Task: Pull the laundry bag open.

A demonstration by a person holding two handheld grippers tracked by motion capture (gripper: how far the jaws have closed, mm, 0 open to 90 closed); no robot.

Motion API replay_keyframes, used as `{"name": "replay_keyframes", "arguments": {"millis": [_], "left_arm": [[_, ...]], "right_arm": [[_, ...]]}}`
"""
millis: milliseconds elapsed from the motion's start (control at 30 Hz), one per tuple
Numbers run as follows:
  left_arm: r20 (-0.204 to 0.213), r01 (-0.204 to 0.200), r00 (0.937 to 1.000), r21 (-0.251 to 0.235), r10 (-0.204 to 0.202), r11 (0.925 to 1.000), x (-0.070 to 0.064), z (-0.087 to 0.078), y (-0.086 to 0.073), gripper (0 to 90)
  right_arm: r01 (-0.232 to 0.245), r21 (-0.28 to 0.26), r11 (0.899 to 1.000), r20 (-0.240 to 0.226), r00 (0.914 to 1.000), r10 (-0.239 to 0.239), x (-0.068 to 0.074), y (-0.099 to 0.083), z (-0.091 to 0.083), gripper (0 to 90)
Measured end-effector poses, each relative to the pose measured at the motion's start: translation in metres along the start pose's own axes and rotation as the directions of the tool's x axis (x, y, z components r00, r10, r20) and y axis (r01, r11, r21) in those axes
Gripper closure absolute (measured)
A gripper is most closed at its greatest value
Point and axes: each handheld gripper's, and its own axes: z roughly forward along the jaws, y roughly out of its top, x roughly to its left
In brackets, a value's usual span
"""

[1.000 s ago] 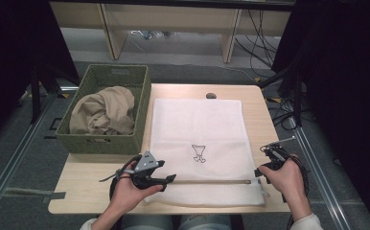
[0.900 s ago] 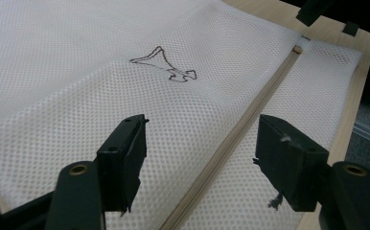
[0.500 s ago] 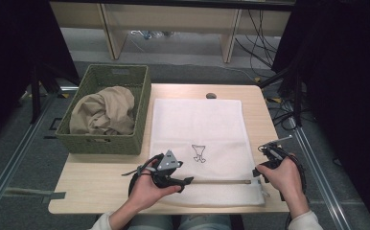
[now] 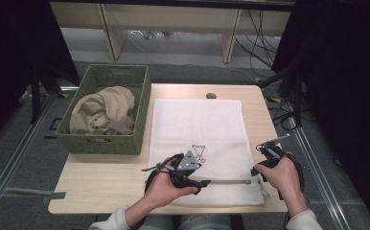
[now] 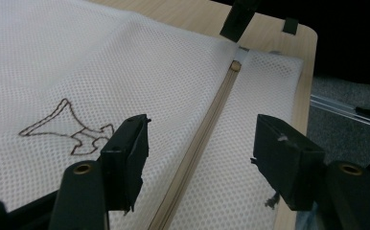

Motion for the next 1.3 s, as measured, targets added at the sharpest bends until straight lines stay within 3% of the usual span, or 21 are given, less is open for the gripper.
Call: {"name": "replay_keyframes", "arguments": {"millis": [33, 67, 100, 167, 267, 300, 333, 367, 400, 467, 600, 633, 700, 833, 900, 933, 1100, 1167, 1233, 1267, 1300], "left_arm": [[0.001, -0.011, 0.9999, 0.001, 0.011, 0.9999, -0.001, 0.002, 0.003, 37.8], [0.019, -0.003, 0.9998, -0.01, 0.004, 0.9999, -0.004, 0.005, 0.005, 38.3], [0.032, 0.001, 0.9995, -0.015, -0.001, 0.9999, -0.006, 0.008, 0.007, 38.8], [0.039, -0.021, 0.999, -0.011, 0.021, 0.9997, -0.01, 0.015, 0.01, 39.8], [0.059, -0.031, 0.9978, 0.003, 0.031, 0.9995, -0.012, 0.023, 0.012, 41.7], [0.059, -0.028, 0.9979, -0.003, 0.029, 0.9996, -0.014, 0.026, 0.013, 42.1], [0.059, -0.036, 0.9976, 0.005, 0.036, 0.9993, -0.014, 0.027, 0.013, 42.4], [0.066, -0.022, 0.9976, -0.005, 0.022, 0.9997, -0.015, 0.028, 0.013, 42.7], [0.066, -0.02, 0.9976, -0.008, 0.021, 0.9998, -0.015, 0.029, 0.013, 42.9], [0.058, -0.034, 0.9978, 0.002, 0.033, 0.9994, -0.013, 0.029, 0.013, 43.3], [0.055, -0.018, 0.9983, -0.001, 0.018, 0.9998, -0.011, 0.029, 0.011, 43.7], [0.062, -0.011, 0.998, -0.003, 0.011, 0.9999, -0.011, 0.029, 0.01, 43.7], [0.054, -0.012, 0.9985, 0.0, 0.012, 0.9999, -0.011, 0.029, 0.009, 43.7], [0.05, -0.014, 0.9986, 0.01, 0.014, 0.9998, -0.009, 0.029, 0.008, 43.1], [0.048, -0.013, 0.9988, 0.013, 0.012, 0.9998, -0.009, 0.03, 0.007, 43.0], [0.05, -0.014, 0.9987, 0.016, 0.013, 0.9998, -0.009, 0.03, 0.007, 42.9], [0.054, -0.018, 0.9984, 0.02, 0.017, 0.9996, -0.01, 0.031, 0.007, 42.9], [0.052, -0.014, 0.9985, 0.016, 0.013, 0.9998, -0.01, 0.03, 0.007, 43.1], [0.048, -0.018, 0.9987, 0.02, 0.017, 0.9996, -0.01, 0.03, 0.006, 43.2], [0.053, -0.026, 0.9983, 0.022, 0.025, 0.9994, -0.01, 0.029, 0.006, 43.2], [0.052, -0.014, 0.9986, 0.025, 0.013, 0.9996, -0.01, 0.029, 0.005, 43.2]], "right_arm": [[-0.055, 0.014, 0.998, -0.004, 0.9985, 0.055, 0.003, -0.001, 0.0, 59.9], [-0.033, 0.014, 0.999, 0.001, 0.9995, 0.033, 0.001, -0.001, 0.001, 59.9], [-0.076, 0.032, 0.997, 0.004, 0.9971, 0.076, 0.004, -0.001, -0.001, 59.9], [-0.053, 0.027, 0.998, -0.003, 0.9986, 0.053, -0.001, -0.001, 0.001, 59.6], [-0.101, 0.043, 0.994, 0.009, 0.9949, 0.1, 0.001, -0.002, 0.004, 58.3], [-0.039, 0.03, 0.999, 0.014, 0.9992, 0.038, -0.004, -0.002, 0.007, 57.8], [-0.063, 0.057, 0.996, 0.023, 0.9978, 0.062, -0.003, -0.002, 0.008, 57.4], [-0.006, 0.026, 1.0, 0.019, 0.9998, 0.005, -0.007, -0.002, 0.011, 57.2], [-0.106, 0.066, 0.992, 0.023, 0.9943, 0.104, 0.0, -0.002, 0.01, 56.9], [0.004, 0.04, 0.999, 0.016, 0.9999, -0.005, -0.008, -0.002, 0.015, 56.4], [-0.034, 0.066, 0.997, 0.008, 0.9994, 0.034, -0.004, -0.003, 0.019, 56.4], [-0.078, 0.1, 0.992, 0.031, 0.9967, 0.075, 0.0, -0.003, 0.017, 56.4], [0.036, 0.074, 0.997, -0.003, 0.9994, -0.036, -0.008, -0.003, 0.021, 56.4], [0.018, 0.084, 0.996, 0.02, 0.9996, -0.02, -0.007, -0.004, 0.023, 56.4], [-0.053, 0.11, 0.993, 0.026, 0.9984, 0.05, -0.003, -0.004, 0.021, 56.4], [-0.001, 0.075, 0.997, 0.017, 0.9999, 0.0, -0.007, -0.004, 0.023, 56.6], [-0.029, 0.108, 0.994, 0.004, 0.9996, 0.029, -0.007, -0.004, 0.023, 61.1], [-0.075, 0.12, 0.99, 0.029, 0.997, 0.072, -0.002, -0.005, 0.024, 67.7], [-0.057, 0.113, 0.992, 0.022, 0.9982, 0.055, 0.0, -0.004, 0.027, 73.1], [-0.005, 0.128, 0.992, 0.03, 0.9996, 0.001, -0.002, -0.003, 0.026, 75.1], [0.003, 0.146, 0.989, 0.017, 0.9998, -0.005, -0.003, -0.002, 0.025, 76.4]]}}
